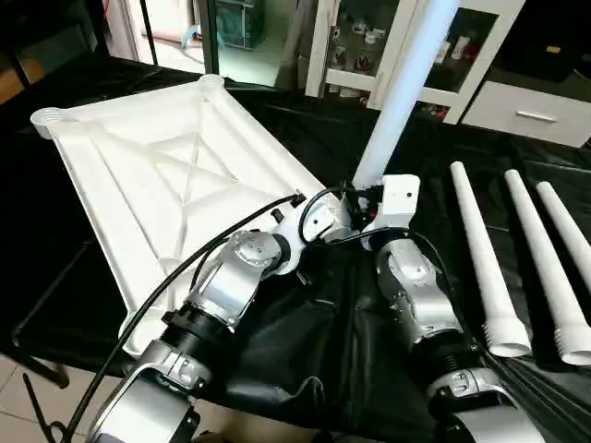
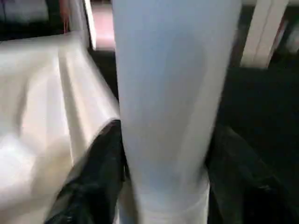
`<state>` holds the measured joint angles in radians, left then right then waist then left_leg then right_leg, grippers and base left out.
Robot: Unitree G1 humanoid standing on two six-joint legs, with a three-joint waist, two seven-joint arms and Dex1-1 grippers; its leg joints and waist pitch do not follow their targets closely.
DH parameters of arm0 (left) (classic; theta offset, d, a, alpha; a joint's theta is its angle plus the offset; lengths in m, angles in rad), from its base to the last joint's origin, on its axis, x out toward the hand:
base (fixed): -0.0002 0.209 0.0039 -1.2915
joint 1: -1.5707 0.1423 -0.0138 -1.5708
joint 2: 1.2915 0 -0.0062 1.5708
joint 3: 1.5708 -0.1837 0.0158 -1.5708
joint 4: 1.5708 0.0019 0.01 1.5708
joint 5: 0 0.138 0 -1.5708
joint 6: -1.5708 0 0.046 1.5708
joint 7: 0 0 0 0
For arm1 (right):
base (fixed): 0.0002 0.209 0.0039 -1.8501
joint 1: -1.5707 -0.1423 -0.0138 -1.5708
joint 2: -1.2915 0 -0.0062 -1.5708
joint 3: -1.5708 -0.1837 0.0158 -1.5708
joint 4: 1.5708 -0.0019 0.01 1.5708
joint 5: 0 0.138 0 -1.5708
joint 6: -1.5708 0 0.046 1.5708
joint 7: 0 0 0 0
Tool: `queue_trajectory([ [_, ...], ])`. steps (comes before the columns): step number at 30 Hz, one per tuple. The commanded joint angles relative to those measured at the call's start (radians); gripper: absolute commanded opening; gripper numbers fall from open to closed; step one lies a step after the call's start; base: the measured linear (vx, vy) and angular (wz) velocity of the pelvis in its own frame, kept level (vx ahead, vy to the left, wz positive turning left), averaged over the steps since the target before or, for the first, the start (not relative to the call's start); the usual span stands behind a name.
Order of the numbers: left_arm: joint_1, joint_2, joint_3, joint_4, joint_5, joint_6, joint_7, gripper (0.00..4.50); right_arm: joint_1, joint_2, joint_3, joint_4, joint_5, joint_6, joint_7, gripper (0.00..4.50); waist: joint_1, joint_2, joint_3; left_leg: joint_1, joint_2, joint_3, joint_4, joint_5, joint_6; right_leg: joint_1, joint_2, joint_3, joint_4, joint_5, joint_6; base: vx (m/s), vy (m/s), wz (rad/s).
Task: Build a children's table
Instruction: Insert table leg to table base
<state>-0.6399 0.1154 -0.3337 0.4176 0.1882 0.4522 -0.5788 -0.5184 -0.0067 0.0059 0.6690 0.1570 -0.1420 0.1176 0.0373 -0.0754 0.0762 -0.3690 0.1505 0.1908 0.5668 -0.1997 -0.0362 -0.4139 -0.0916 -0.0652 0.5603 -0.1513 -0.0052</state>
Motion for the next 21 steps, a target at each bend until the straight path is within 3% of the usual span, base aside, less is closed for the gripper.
queue_trajectory([
  [1, 0.0, 0.011, 0.007, -0.025, -0.006, -0.04, 0.0, 0.0, 0.031, -0.01, -0.012, 0.048, 0.003, 0.048, 0.011, 2.92, 0.003, 0.0, -0.054, 0.005, 0.084, -0.034, -0.078, -0.178, 0.05, 0.044, -0.073, 0.052, -0.044, -0.175, -0.198, 0.0, 0.0, 0.0],
  [4, 0.003, 0.019, 0.004, -0.03, -0.008, -0.044, -0.009, 0.0, 0.035, -0.015, -0.005, 0.024, 0.01, 0.05, 0.04, 3.23, 0.005, 0.002, -0.053, 0.009, 0.083, -0.027, -0.073, -0.163, 0.076, 0.042, -0.074, 0.052, -0.045, -0.166, -0.222, 0.0, 0.0, 0.0],
  [9, 0.019, 0.045, -0.003, -0.049, -0.015, -0.057, -0.042, 0.0, 0.088, -0.052, 0.016, -0.113, 0.048, 0.088, 0.163, 3.52, 0.01, 0.003, -0.054, 0.011, 0.086, -0.025, -0.073, -0.159, 0.08, 0.043, -0.072, 0.052, -0.044, -0.18, -0.222, 0.0, 0.0, 0.0],
  [12, 0.03, 0.059, -0.006, -0.061, -0.019, -0.064, -0.063, 0.0, 0.123, -0.079, 0.026, -0.188, 0.075, 0.112, 0.234, 3.85, 0.013, 0.003, -0.057, 0.011, 0.087, -0.023, -0.067, -0.104, 0.108, 0.047, -0.07, 0.05, -0.034, -0.096, -0.245, 0.0, 0.0, 0.0],
  [15, 0.044, 0.077, -0.009, -0.075, -0.026, -0.078, -0.088, 0.0, 0.154, -0.111, 0.027, -0.251, 0.098, 0.14, 0.29, 4.1, 0.014, 0.006, -0.056, 0.013, 0.087, -0.022, -0.066, -0.107, 0.117, 0.046, -0.069, 0.05, -0.034, -0.099, -0.255, 0.0, 0.0, 0.0],
  [17, 0.097, 0.134, -0.025, -0.128, -0.064, -0.122, -0.193, 0.0, 0.216, -0.216, 0.013, -0.386, 0.158, 0.21, 0.417, 4.16, 0.022, 0.005, -0.054, 0.015, 0.091, -0.022, -0.065, -0.113, 0.121, 0.05, -0.072, 0.052, -0.034, -0.107, -0.245, 0.0, 0.0, 0.0],
  [21, 0.149, 0.177, -0.033, -0.188, -0.117, -0.188, -0.298, 0.0, 0.249, -0.303, -0.002, -0.472, 0.204, 0.265, 0.53, 4.16, 0.028, 0.006, -0.053, 0.018, 0.089, -0.018, -0.065, -0.127, 0.121, 0.045, -0.068, 0.052, -0.035, -0.131, -0.248, 0.0, 0.0, 0.0],
])
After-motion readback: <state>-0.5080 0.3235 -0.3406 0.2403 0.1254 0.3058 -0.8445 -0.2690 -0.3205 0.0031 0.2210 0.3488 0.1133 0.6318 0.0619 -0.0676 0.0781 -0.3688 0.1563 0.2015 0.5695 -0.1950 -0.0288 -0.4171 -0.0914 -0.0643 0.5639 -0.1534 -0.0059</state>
